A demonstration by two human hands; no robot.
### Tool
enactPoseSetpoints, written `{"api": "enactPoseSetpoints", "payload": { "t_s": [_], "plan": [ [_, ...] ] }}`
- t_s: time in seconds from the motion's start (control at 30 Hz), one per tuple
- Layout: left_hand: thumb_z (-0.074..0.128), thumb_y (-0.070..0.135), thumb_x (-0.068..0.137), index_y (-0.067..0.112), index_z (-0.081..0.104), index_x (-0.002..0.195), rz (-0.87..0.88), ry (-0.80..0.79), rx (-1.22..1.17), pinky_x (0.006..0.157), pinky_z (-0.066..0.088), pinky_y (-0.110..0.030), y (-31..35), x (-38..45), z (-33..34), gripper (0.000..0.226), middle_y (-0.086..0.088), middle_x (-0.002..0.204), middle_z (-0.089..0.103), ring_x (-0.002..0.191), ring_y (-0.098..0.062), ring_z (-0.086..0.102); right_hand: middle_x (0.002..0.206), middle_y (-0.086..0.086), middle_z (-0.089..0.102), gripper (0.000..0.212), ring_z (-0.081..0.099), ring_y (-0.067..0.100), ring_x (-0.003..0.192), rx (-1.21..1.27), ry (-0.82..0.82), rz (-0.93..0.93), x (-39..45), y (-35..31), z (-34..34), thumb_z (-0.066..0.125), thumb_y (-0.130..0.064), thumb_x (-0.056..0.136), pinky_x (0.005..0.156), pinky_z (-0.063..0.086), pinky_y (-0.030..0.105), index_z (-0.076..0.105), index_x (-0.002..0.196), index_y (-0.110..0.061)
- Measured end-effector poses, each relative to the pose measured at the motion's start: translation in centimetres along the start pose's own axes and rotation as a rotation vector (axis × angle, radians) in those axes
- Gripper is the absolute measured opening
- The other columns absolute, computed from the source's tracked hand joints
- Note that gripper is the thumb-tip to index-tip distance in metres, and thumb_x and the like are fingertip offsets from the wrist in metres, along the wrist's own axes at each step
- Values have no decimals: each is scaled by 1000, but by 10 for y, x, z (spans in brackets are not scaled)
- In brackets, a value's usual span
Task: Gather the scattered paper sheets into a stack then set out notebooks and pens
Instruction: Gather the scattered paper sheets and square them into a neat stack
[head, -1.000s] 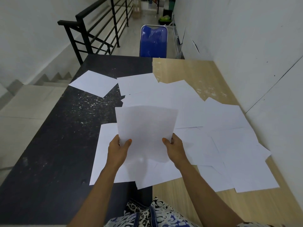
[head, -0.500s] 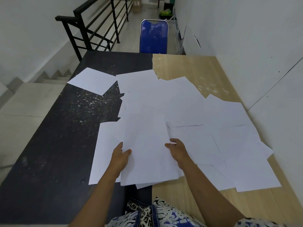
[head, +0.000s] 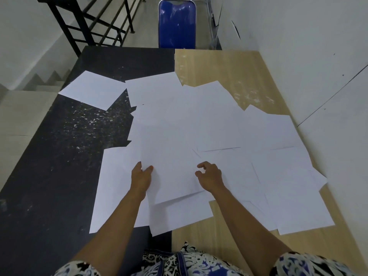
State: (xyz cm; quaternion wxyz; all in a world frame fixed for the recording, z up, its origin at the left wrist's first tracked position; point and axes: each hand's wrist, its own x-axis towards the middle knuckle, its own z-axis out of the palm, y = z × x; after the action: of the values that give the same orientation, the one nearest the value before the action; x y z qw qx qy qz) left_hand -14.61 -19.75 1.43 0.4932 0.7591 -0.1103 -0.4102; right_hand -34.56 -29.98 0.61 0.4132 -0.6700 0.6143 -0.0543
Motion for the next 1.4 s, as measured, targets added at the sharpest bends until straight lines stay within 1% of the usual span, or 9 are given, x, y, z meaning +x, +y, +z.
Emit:
{"api": "enactPoseSetpoints", "payload": {
  "t_s": [0.23, 0.37, 0.57, 0.7, 0.83, 0.97, 1.13, 1.3, 1.4],
  "plan": [
    [63, 16, 91, 12, 62, 106, -232, -101, -17, 67, 50, -30, -18, 22, 0, 16, -6, 108, 67, 92, -24, 64, 152, 10, 21, 46, 19, 31, 138, -317, -4, -98, 34, -1, -4, 54, -31, 92, 105, 33, 41, 44, 137, -31],
    [68, 25, 89, 14, 65, 113, -243, -123, -91, 73, 53, -33, -25, 23, -3, 27, -1, 108, 71, 96, -22, 66, 160, 12, -13, 60, -9, 37, 147, -524, -51, -186, 53, -2, -1, 49, -44, 95, 115, 17, 50, 22, 149, -40],
    [71, 29, 86, 16, 66, 109, -232, -110, -118, 78, 55, -36, -26, 27, -2, 27, 0, 107, 71, 97, -22, 67, 159, 12, -20, 57, -18, 37, 146, -585, -145, -129, 78, 1, 6, 31, -55, 98, 116, 4, 54, 11, 151, -44],
    [73, 31, 84, 14, 67, 111, -233, -92, -114, 87, 56, -43, -29, 29, -2, 32, -2, 107, 72, 99, -25, 68, 162, 0, -8, 60, -4, 29, 148, -636, -31, -98, 79, 8, 11, 27, -49, 100, 114, 9, 55, 8, 154, -29],
    [73, 34, 83, 14, 68, 107, -226, -62, -92, 92, 53, -46, -32, 29, -1, 32, -3, 107, 72, 100, -27, 67, 157, -4, 25, 52, 23, 27, 141, -538, 171, -165, 75, 14, 11, 39, -35, 99, 109, 16, 51, 33, 147, -17],
    [70, 50, 80, 16, 60, 127, -241, -4, -99, 102, 46, -45, -31, 28, 0, 59, -1, 126, 63, 113, -24, 60, 122, 0, 67, 38, 55, 26, 122, -329, 406, -485, 58, 18, 13, 56, -25, 84, 98, 29, 44, 66, 120, -17],
    [59, 56, 88, 11, 36, 147, -200, 9, -47, 109, 35, -41, -27, 20, 11, 78, -1, 145, 44, 130, -26, 44, 92, -2, 75, 26, 67, 25, 104, -75, 233, -748, 15, 21, 38, 67, -5, 75, 88, 49, 43, 76, 95, -18],
    [64, 49, 87, 18, 50, 135, -38, -51, -22, 93, 46, -35, -22, -3, 17, 59, 2, 124, 60, 108, -20, 58, 87, 3, 67, 31, 66, 23, 79, 36, -80, -628, -24, 20, 58, 56, -6, 88, 73, 55, 39, 55, 114, -22],
    [72, 29, 85, 19, 51, 120, 8, -43, 21, 81, 48, -31, -31, -11, 18, 42, 3, 109, 60, 97, -18, 59, 99, 5, 68, 33, 66, 22, 90, 56, -216, -535, -40, 19, 62, 56, -12, 90, 78, 55, 38, 43, 117, -26]
  ]
}}
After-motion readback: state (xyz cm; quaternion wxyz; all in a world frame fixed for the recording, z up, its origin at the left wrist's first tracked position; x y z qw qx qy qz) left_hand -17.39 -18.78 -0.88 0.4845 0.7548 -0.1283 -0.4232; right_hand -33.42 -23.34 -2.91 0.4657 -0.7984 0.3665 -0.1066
